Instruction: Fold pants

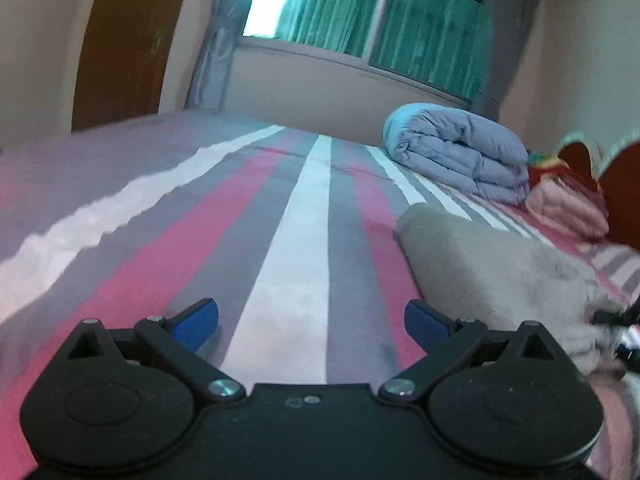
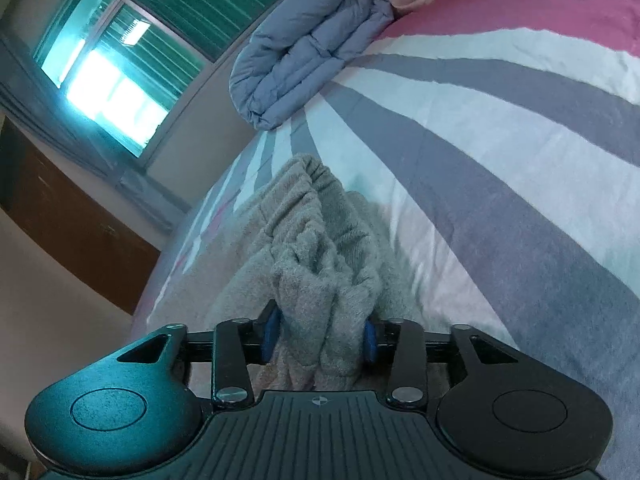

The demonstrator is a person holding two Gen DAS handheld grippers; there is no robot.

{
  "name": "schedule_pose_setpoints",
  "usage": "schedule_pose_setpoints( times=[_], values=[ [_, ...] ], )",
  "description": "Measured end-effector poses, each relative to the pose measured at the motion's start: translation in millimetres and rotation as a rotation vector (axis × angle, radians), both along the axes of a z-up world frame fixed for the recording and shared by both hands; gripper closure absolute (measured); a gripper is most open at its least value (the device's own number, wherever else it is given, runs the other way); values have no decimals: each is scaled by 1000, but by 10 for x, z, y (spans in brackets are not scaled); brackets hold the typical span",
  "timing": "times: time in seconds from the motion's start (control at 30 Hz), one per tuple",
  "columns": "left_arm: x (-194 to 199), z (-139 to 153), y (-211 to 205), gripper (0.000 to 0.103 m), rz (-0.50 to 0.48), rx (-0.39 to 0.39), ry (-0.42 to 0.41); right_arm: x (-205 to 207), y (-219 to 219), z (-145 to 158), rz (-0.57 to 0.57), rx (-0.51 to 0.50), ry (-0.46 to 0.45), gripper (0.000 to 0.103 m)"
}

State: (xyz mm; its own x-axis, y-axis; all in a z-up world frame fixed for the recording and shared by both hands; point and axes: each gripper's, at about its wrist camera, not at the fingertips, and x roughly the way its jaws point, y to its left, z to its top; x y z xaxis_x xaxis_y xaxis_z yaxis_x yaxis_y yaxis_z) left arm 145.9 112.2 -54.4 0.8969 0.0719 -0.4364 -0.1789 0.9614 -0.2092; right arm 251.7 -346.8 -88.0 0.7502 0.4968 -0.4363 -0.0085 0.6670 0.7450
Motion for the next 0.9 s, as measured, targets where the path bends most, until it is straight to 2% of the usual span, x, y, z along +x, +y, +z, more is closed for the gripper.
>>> schedule_pose_setpoints(
  times=[0.1,0.17,0.23,0.27,0.33,0.37,0.4,0.43,0.47,0.5,0.53,0.63,0.67,0.8,0.9],
  values=[
    [-29,9,-42,8,-1,-2,-5,-49,4,118,30,-18,-36,61],
    [-80,27,-69,8,-30,-10,-35,-53,8,105,31,-20,-24,61],
    [-116,44,-120,7,-44,10,-40,-72,14,128,32,-10,-38,63],
    [-131,48,-148,7,-42,30,-37,-87,19,167,37,0,-64,64],
    [-134,51,-155,6,-45,41,-33,-167,-47,261,77,130,-199,67],
    [-126,50,-152,6,-44,42,-29,-149,-29,258,74,105,-200,67],
    [-116,51,-143,6,-38,42,-24,-71,-8,181,48,53,-118,67],
    [-113,53,-136,6,-33,38,-21,44,-21,17,31,48,9,67],
    [-116,56,-128,6,-29,31,-21,100,-125,-140,7,151,69,67],
    [-126,63,-129,6,-28,32,-25,107,-205,-162,-14,213,64,66],
    [-139,72,-142,6,-31,37,-30,100,-239,-152,-20,226,60,57],
    [-182,86,-195,7,-53,55,-40,-37,-254,11,-62,160,-12,36],
    [-203,89,-222,6,-61,59,-43,-113,-252,89,-79,127,-51,33],
    [-245,99,-338,7,-96,73,-57,-395,-196,266,-101,22,-133,33],
    [-233,87,-444,11,-122,77,-42,-639,-88,375,-112,-85,-214,33]
  ],
)
